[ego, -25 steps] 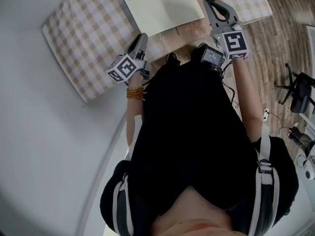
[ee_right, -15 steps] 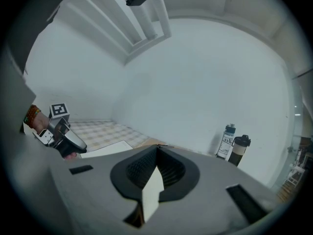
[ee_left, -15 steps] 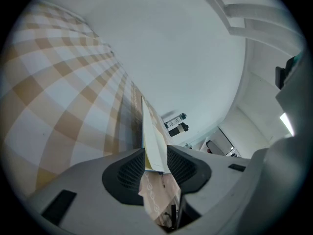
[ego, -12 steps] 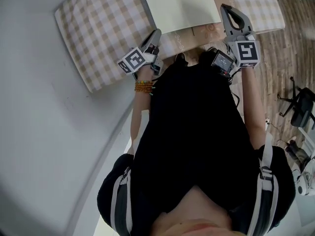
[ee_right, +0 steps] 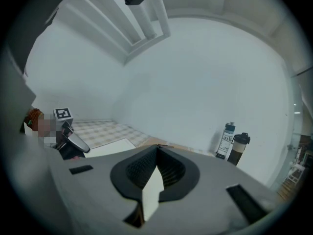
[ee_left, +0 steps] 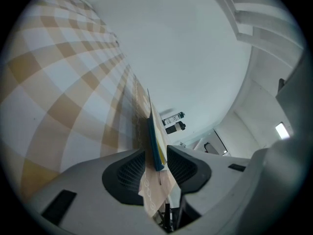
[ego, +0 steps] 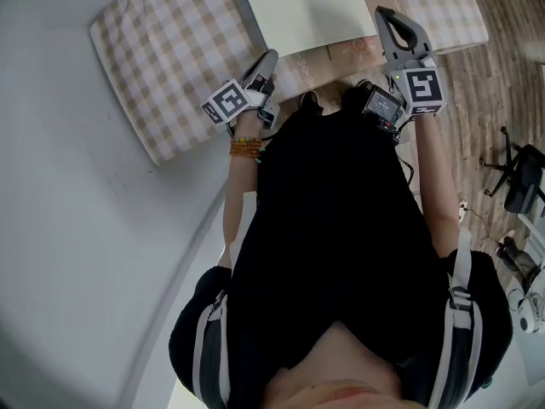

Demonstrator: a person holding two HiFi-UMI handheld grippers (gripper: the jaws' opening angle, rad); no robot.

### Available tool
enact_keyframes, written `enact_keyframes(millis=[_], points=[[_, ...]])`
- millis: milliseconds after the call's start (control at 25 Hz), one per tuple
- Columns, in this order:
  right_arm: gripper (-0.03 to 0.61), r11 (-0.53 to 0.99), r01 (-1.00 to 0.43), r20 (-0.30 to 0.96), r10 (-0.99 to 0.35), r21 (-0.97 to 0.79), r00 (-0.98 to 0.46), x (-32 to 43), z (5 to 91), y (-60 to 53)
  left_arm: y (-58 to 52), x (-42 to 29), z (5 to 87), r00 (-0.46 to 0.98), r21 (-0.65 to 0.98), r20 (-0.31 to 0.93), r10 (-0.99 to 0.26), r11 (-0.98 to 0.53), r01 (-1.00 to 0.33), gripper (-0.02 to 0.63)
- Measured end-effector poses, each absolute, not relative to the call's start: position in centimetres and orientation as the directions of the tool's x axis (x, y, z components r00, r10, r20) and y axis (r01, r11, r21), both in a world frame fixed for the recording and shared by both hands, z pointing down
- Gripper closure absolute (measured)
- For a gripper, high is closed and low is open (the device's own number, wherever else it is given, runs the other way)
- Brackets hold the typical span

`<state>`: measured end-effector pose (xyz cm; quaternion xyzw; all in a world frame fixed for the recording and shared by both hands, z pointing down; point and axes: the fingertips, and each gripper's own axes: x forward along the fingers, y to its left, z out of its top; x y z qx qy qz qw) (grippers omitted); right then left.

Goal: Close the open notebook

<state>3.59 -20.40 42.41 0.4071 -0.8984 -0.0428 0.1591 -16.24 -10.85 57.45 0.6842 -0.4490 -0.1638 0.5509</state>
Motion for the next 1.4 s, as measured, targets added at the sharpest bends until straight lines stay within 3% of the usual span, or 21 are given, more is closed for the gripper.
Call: enact_keyframes(millis=[360,480,600,880,1160,1280,1400], points=[[0.575,0.657,-0.723,0.255,-0.752,0.214,-0.608,4.1,42.4,-20.0,-11.3,-15.5,57.7,0.573,0.915,0.256,-0.778,0.005,-0.403,0.465],[0.575,0.657,-0.723,0.255,-0.752,0.215,-0.608,4.1,42.4,-19.7,-11.4,-15.9,57.7,0.559,0.915,0.263,-0.787,0.02,-0.403,0.551],[0.575,0.661,-0.719,0.255,-0.749,0.217,-0.611,3.9,42.3,-19.6,-11.6,-15.9,57.7,0.559,0.923,0.263,-0.786,0.036,-0.384,0.595],[0.575,0.687,-0.668,0.265,-0.726,0.286,-0.634,1.7,42.5,-18.6,-11.7,-15.9,57.7,0.567,0.932,0.264,-0.781,0.055,-0.358,0.601],[0.572,0.746,-0.461,0.331,-0.641,0.481,-0.692,-4.1,46.1,-14.6,-11.6,-15.5,56.6,0.565,0.96,0.214,-0.797,0.065,-0.271,0.601],[0.495,0.788,-0.39,0.377,-0.583,0.476,-0.72,-6.6,48.5,-12.7,-11.6,-15.1,56.4,0.57,0.965,0.203,-0.797,0.064,-0.254,0.601],[0.472,0.816,-0.319,0.418,-0.535,0.483,-0.734,-8.4,50.4,-11.1,-11.3,-15.0,56.1,0.569,0.968,0.196,-0.798,0.063,-0.244,0.601]])
